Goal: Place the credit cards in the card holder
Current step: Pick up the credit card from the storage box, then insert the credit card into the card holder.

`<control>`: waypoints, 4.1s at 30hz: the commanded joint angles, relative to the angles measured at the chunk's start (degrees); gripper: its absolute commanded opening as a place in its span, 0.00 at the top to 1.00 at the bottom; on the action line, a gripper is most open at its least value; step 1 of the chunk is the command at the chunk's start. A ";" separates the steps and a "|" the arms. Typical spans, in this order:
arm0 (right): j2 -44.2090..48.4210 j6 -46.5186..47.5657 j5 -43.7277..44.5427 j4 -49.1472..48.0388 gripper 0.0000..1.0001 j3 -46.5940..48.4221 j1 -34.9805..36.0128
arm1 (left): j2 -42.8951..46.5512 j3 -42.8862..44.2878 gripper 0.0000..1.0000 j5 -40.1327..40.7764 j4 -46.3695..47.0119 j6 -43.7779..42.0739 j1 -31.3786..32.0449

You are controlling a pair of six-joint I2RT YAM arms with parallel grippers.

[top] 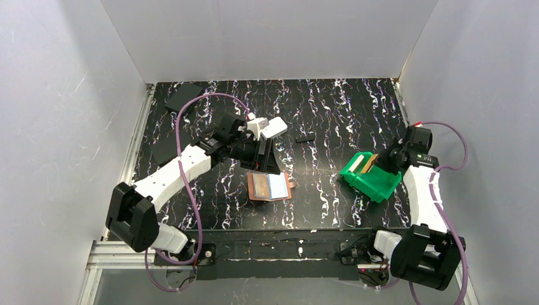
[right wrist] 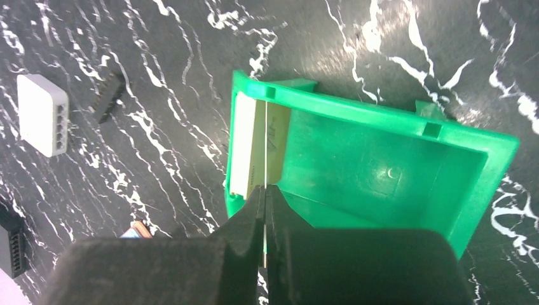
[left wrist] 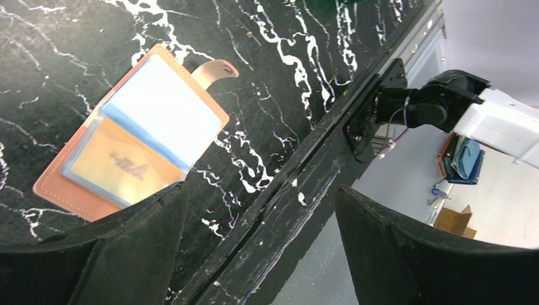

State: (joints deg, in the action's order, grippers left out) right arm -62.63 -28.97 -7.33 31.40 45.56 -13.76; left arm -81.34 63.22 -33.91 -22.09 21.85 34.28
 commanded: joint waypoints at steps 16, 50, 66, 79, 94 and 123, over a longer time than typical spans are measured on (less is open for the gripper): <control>-22.06 2.47 -34.52 -20.48 0.99 12.72 36.66 | -7.65 -7.23 0.65 2.53 0.16 3.08 -3.77; -45.23 1.55 -42.64 -33.13 0.99 10.15 44.13 | -15.30 -12.56 0.84 11.79 -0.06 4.63 -3.78; -48.62 1.52 -39.62 -32.49 0.99 12.79 45.39 | -14.80 -12.78 0.88 10.90 0.38 4.79 -3.74; -49.64 -8.53 -37.18 -49.74 0.99 8.82 46.14 | -14.68 -13.52 0.90 9.75 1.38 5.25 -3.76; -51.64 -7.27 -38.09 -50.34 0.97 8.30 48.12 | -12.41 -13.08 0.88 9.04 0.89 6.03 -3.78; -53.67 16.74 -30.05 -20.93 0.83 23.64 53.98 | -15.03 -12.37 0.92 11.91 1.10 7.40 -6.52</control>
State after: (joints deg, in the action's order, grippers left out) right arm -112.09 -17.54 -38.79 4.89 64.86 37.91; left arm -95.20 50.94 -23.09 -22.02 29.28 27.79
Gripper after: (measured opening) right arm 0.204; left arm 0.087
